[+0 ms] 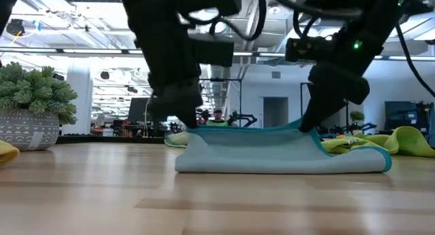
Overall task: Fold microfiber towels
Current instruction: Fold the blue microfiber cloth
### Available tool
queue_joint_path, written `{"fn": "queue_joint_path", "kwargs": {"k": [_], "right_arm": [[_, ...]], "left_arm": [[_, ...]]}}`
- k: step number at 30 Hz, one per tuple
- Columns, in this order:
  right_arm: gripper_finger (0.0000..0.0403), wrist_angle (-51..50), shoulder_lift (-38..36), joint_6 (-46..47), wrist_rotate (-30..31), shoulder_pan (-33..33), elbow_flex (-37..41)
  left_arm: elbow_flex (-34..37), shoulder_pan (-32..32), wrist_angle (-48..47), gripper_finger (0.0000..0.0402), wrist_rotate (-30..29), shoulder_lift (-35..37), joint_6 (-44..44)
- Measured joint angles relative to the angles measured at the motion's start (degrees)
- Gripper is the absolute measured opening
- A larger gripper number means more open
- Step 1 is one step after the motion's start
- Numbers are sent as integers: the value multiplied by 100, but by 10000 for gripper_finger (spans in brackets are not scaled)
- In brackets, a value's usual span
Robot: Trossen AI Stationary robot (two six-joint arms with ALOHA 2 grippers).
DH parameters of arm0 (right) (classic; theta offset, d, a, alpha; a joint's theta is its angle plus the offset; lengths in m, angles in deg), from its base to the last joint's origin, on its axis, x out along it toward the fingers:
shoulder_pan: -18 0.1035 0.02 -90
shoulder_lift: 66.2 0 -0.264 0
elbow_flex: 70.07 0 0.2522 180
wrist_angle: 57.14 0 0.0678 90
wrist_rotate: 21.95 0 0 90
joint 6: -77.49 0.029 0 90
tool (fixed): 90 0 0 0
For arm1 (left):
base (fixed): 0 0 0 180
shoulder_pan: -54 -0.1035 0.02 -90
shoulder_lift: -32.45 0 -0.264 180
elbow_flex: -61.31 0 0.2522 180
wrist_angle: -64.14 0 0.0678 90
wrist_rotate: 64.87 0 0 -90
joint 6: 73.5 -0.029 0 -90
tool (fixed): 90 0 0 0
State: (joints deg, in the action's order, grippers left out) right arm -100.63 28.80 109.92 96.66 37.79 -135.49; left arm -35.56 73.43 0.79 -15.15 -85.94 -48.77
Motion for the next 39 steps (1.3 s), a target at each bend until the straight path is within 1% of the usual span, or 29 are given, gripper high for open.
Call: {"fn": "queue_joint_path", "kwargs": {"k": [2,7,10,14,19,22,27,30,32,34,39], "right_arm": [[13,45,0,58,2,-46,51],[16,380,0,100,-15,-160,235],[14,394,0,100,-18,-196,306],[14,431,0,103,-22,-179,314],[17,268,-31,75,-117,-98,190],[15,136,-148,74,-163,26,26],[13,-53,-385,207,-362,156,-44],[15,-345,-387,393,-259,146,-44],[15,-343,-298,452,-170,105,-44],[15,-331,-160,415,-164,57,-39],[24,-252,138,203,-67,-105,-40]], "left_arm": [[198,-55,258,0,-138,0,-92],[580,-217,959,0,-145,-3,-313],[617,-241,1114,8,-263,-7,-346],[565,-235,1022,46,-363,-7,-352],[148,-175,402,110,-395,-7,-104],[-155,-75,97,139,-404,-7,122],[-417,65,71,163,-411,-7,179],[-416,108,105,165,-385,-7,271],[-415,118,136,165,-276,-7,368],[-412,117,206,165,-48,-7,405],[-234,119,832,165,558,-7,251]]}}
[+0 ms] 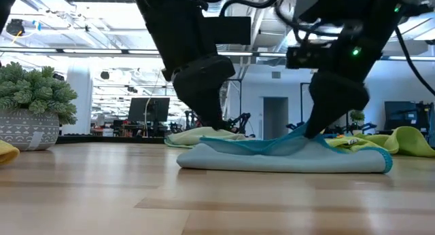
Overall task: Fold microfiber towels
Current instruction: Fold the blue microfiber cloth
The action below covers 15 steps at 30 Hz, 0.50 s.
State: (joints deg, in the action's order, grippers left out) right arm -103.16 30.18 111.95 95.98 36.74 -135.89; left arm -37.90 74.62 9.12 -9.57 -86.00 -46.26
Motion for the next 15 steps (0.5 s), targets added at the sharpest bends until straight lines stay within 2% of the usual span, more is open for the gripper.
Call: {"fn": "queue_joint_path", "kwargs": {"k": [3,9,15], "right_arm": [[36,145,127,-179,254,-31,-2],[73,225,224,-300,615,-24,0],[123,62,-204,-244,1016,90,-1]], "left_arm": [[86,0,165,165,331,-16,-42],[217,0,201,165,586,-44,203],[512,-2,202,165,1025,-40,403]]}}
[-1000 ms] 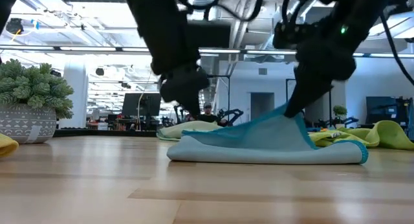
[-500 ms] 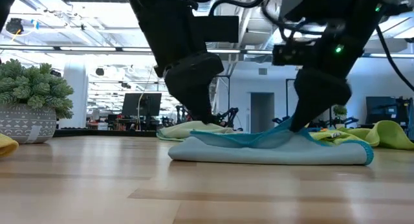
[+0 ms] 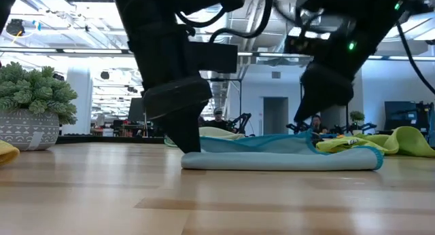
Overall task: Fold microfiber towels
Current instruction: Fold the blue microfiber cloth
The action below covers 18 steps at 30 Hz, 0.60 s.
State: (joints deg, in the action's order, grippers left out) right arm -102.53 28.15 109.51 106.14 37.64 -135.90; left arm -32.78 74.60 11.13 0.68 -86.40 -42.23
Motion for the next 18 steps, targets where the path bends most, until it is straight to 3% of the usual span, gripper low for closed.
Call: {"fn": "queue_joint_path", "kwargs": {"k": [6,10,14,18], "right_arm": [[165,27,-486,115,275,279,0],[178,534,-401,-442,-156,448,-1],[170,1828,-74,-1154,-950,299,324],[140,3181,194,-1433,-1287,-177,715]], "left_arm": [[52,-2,-45,165,69,78,63],[56,2,-48,165,50,245,152],[56,2,28,165,-411,328,290],[85,-66,205,165,-1261,341,357]]}}
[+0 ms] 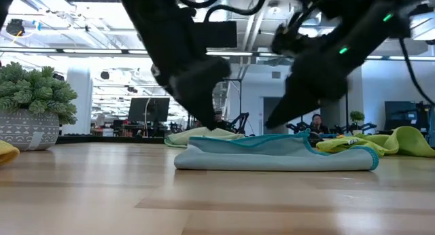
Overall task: Fold microfiber towels
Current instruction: Fold the blue microfiber cloth
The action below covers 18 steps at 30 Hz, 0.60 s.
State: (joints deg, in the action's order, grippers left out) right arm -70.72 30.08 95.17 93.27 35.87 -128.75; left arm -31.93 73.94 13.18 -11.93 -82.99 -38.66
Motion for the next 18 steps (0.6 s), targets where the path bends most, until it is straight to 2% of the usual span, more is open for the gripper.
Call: {"fn": "queue_joint_path", "kwargs": {"k": [4,7,13,18], "right_arm": [[108,357,299,-21,-433,-523,115],[91,477,584,-19,-513,-775,117],[70,676,718,384,186,-943,117],[66,556,309,482,511,-834,119]], "left_arm": [[339,-200,632,163,-133,7,-222],[654,-358,1117,156,-168,7,-293],[1042,-529,1266,137,-562,7,-31],[1016,-481,1204,121,-737,7,-24]]}}
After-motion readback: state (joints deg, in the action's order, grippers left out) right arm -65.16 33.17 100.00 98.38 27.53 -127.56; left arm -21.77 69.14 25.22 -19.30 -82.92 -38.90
